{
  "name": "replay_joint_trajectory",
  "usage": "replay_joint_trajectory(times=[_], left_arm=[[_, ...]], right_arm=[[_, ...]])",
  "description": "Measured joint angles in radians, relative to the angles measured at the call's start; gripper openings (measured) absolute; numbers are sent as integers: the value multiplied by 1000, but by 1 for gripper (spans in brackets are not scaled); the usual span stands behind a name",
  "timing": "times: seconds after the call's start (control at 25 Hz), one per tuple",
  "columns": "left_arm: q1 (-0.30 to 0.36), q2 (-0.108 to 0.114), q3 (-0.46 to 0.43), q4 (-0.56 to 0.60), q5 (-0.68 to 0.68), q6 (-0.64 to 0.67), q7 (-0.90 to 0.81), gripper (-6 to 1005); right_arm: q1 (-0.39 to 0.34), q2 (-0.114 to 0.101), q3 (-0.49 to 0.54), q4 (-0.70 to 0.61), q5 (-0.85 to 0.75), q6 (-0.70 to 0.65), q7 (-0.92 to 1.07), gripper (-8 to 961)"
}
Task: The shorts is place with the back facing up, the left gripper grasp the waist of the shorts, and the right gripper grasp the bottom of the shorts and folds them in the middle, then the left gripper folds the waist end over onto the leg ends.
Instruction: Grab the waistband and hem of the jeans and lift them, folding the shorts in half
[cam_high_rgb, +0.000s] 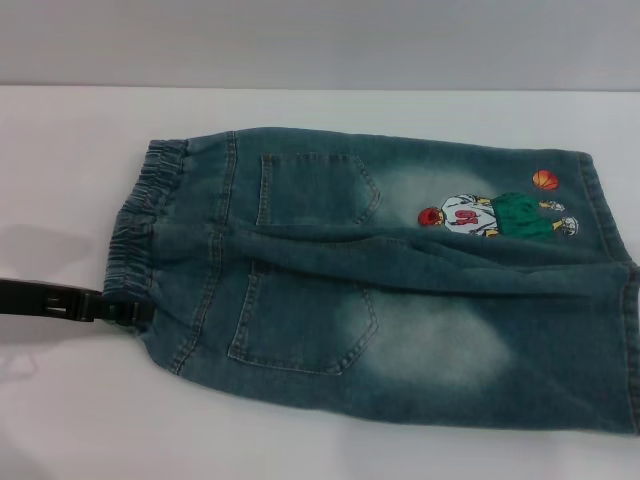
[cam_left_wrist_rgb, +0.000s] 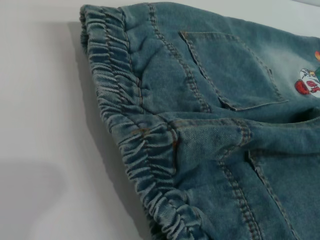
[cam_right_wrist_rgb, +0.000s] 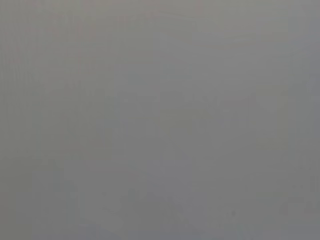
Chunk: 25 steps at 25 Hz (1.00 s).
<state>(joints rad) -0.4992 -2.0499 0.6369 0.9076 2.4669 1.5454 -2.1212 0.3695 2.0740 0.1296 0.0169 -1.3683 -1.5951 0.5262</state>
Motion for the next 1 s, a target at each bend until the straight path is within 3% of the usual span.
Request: replay_joint_trajectory(times=[0.32,0.52,0.6,0.88,1.0], left_arm=[[-1,2,4,0,0,-3,-17,735],[-5,24,7,-31,5,0,-23,491],[-7,29,15,-45,15,4,-23,444],[-7,24,18,-43,32,5,-13,280],[-7,24,19,-41,32,8,-13,141]], right_arm=[[-1,0,12,-2,0,1,0,689],[-3,0,25,-2,0,1,0,688],[-3,0,27,-2,0,1,0,688],[-2,0,28,-2,0,3,6,688],[0,-2,25,-22,0,7,82,688]])
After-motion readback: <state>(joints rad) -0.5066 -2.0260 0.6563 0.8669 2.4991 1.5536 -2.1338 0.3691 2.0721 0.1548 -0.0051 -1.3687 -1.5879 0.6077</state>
